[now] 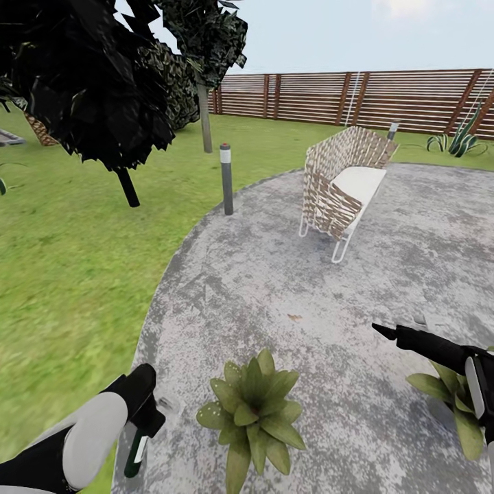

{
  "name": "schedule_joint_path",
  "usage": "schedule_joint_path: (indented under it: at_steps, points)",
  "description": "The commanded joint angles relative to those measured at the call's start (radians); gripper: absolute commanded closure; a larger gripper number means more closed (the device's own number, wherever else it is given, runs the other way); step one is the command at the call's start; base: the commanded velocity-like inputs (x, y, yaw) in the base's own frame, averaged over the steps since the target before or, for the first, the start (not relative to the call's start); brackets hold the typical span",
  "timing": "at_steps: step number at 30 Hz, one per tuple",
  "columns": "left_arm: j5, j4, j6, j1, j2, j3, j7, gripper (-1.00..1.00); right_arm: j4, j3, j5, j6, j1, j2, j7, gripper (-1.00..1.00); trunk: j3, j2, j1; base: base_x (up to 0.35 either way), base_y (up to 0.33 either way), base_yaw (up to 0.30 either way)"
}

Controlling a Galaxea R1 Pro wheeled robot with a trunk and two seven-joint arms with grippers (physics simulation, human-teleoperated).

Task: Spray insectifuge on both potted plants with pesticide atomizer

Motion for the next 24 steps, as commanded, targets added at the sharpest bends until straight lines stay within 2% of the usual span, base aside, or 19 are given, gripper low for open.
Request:
schedule_joint_path:
  at_steps: [1,4,10,16,24]
  points:
    - [-0.011,-0.002,0.002,0.000,-0.001,0.007,-0.008,1.00,-0.001,-0.003,0.007,0.005,-0.001,0.000,0.008,-1.00,-0.002,0.000,0.000,0.000,0.000,0.000]
    - [-0.012,0.021,0.001,0.000,-0.004,0.007,-0.006,1.00,-0.001,-0.003,0.007,0.005,-0.001,0.000,0.008,-1.00,-0.005,0.000,0.000,0.000,0.000,0.002]
    - [-0.014,0.129,-0.003,0.001,-0.002,0.008,0.000,1.00,-0.001,-0.003,0.007,0.005,-0.001,0.000,0.008,-1.00,-0.013,0.000,0.000,0.000,0.000,0.085]
    - [-0.014,0.138,-0.005,0.001,-0.001,0.007,0.000,1.00,-0.001,-0.003,0.007,0.005,-0.001,0.000,0.008,-1.00,-0.020,0.000,0.000,0.000,0.000,0.109]
    - [-0.011,0.129,-0.004,0.001,-0.002,0.005,0.001,1.00,-0.001,-0.003,0.007,0.005,-0.001,0.000,0.008,-1.00,-0.021,0.000,0.000,0.000,-0.006,0.013]
